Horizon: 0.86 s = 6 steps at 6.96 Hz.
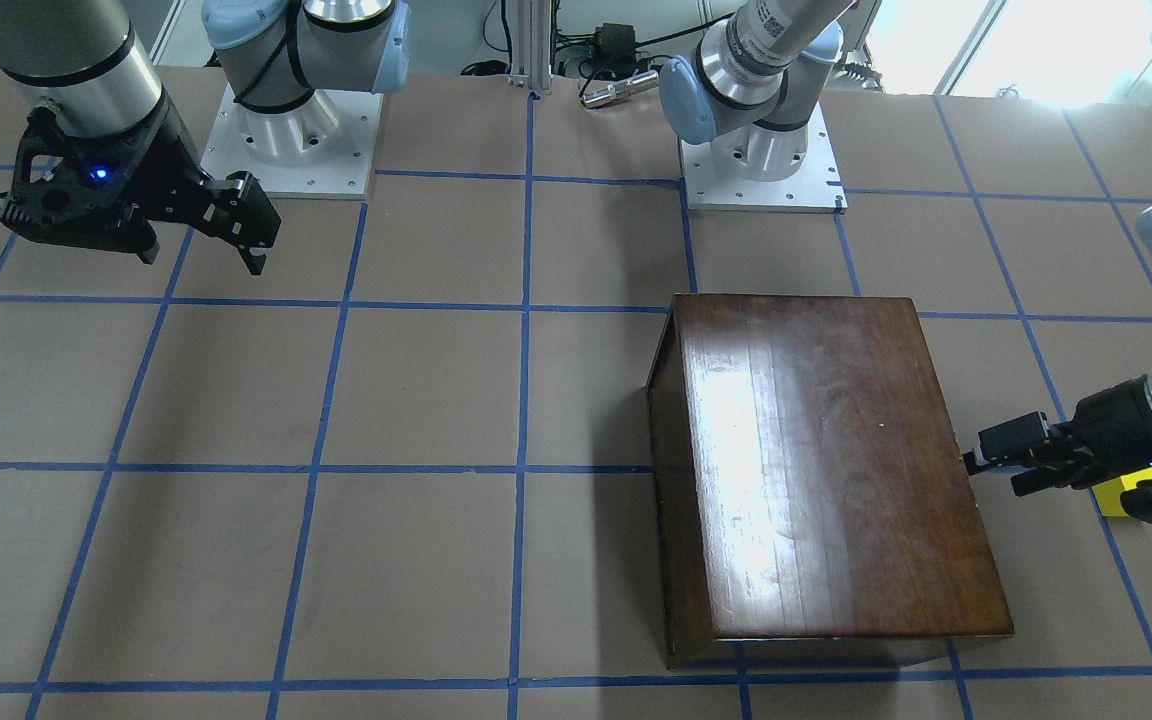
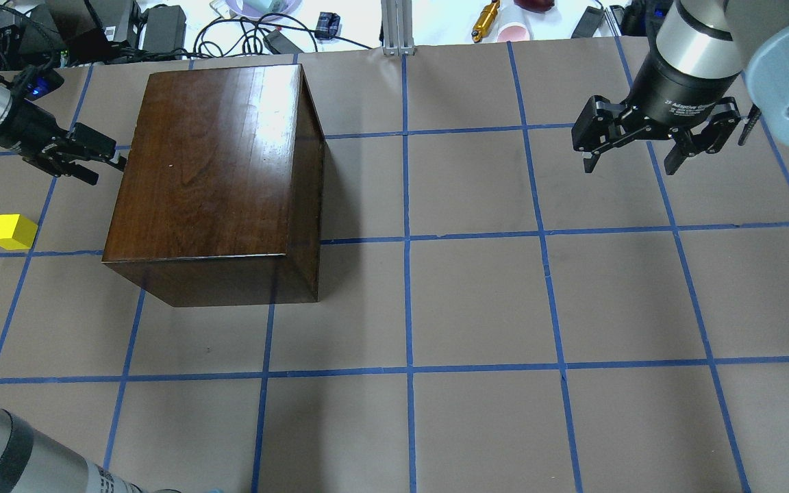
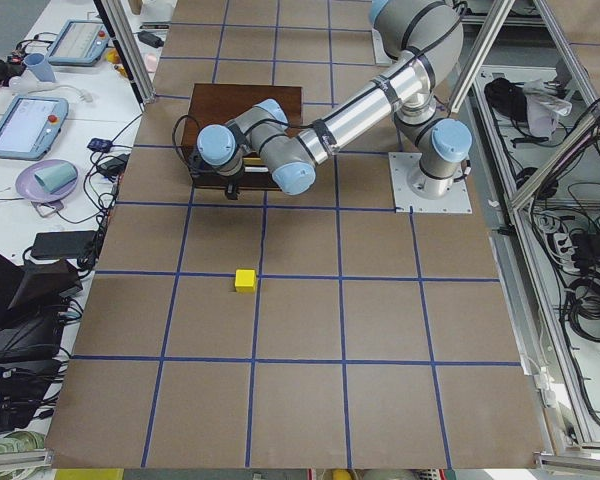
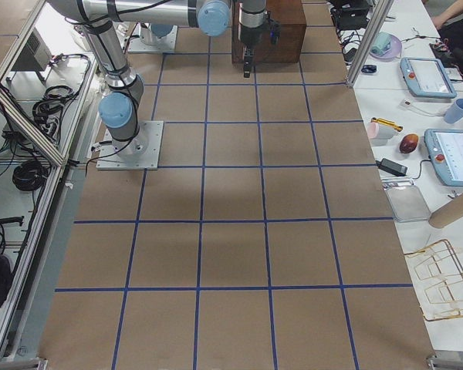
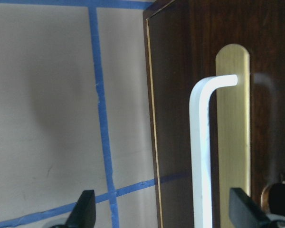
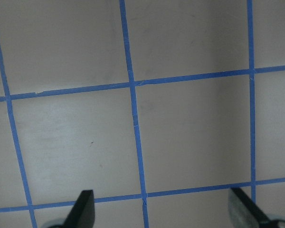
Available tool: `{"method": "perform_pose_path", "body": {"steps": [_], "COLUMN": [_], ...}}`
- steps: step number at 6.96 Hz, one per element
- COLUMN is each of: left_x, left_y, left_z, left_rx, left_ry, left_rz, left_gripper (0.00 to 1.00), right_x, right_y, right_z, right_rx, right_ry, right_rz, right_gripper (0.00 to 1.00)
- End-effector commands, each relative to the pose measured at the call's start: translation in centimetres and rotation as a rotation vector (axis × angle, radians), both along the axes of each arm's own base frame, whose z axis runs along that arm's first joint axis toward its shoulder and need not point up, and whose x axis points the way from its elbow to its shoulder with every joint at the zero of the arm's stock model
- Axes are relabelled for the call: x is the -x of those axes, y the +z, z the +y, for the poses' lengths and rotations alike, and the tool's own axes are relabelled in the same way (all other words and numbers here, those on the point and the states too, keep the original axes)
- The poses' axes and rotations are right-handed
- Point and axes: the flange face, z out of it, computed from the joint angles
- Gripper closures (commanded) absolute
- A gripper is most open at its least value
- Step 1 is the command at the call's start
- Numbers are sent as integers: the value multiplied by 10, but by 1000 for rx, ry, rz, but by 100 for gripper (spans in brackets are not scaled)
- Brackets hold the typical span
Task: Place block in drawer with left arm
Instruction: 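Move the left gripper down beside the cabinet to the white drawer handle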
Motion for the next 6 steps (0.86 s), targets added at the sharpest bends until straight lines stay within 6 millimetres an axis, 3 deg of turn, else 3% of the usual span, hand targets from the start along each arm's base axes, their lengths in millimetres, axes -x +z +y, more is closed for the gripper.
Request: {"method": "perform_pose_path", "body": {"steps": [1, 6], "left_x": [0, -2], "left_y": [-11, -32], "left_z": [-3, -6], "left_rx": [-12, -46], "left_ry": [10, 16], "left_rz": [23, 35], "left_gripper": [0, 1], "right_x": [0, 0], "right_y": [0, 0], "right_z": [0, 0], "right_rx": [0, 0], "right_ry": [0, 0], "right_rz": [0, 0], "right_gripper": [0, 0]}}
